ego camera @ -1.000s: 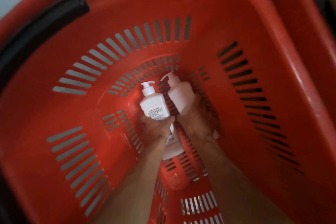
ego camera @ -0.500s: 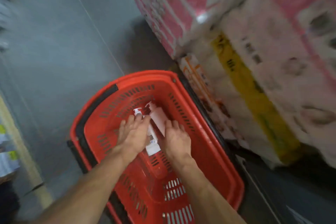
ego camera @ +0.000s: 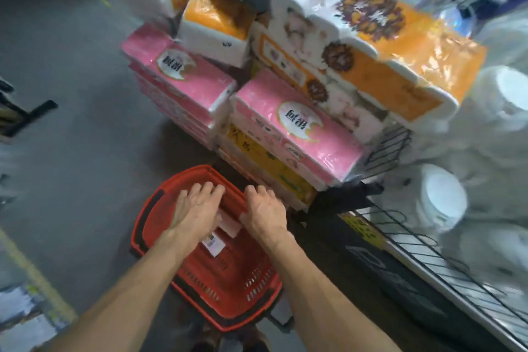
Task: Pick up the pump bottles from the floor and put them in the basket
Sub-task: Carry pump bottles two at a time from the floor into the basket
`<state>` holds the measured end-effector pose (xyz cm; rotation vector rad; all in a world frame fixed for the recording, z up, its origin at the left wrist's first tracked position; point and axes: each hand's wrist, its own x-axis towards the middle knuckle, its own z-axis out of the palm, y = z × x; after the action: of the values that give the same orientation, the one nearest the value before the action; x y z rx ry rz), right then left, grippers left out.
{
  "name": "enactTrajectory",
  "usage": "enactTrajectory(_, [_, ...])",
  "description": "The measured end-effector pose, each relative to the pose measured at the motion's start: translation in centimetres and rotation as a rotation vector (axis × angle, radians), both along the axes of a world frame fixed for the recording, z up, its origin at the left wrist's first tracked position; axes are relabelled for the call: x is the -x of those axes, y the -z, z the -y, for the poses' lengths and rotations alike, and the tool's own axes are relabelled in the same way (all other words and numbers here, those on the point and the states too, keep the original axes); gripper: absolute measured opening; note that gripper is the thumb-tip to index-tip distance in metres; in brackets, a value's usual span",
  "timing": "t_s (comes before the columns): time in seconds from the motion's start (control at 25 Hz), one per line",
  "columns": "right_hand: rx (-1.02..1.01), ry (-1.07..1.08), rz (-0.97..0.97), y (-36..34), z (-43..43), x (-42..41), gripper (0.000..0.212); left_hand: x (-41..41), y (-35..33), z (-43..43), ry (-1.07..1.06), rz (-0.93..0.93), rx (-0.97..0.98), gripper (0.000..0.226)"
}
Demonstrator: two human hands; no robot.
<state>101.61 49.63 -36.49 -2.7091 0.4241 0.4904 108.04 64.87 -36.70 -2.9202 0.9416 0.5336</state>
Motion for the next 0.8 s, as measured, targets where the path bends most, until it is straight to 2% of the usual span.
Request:
enactTrajectory(0.2, [0.05,0.169,0.034,-8.3,3.1,5.4,0.05,1.9,-8.1,3.6,0.228,-0.042,0.075,0.055])
enactTrajectory(0.48, [-0.009,0.71,0.106,-15.1,4.6,16.9,0.052,6.5,-15.4,10.3,0.657,0.043,0.127,0.053])
enactTrajectory(0.68, [0.084,1.04,0.097,-18.5,5.5,28.8,0.052,14.2,-18.7,17.2,1.0,0.036,0.21,0.055])
enactTrajectory(0.8, [0.118,1.267,0.079,-20.4,4.9,38.4,0.046,21.2,-19.7,20.7,1.19,0.02,0.259,0.053])
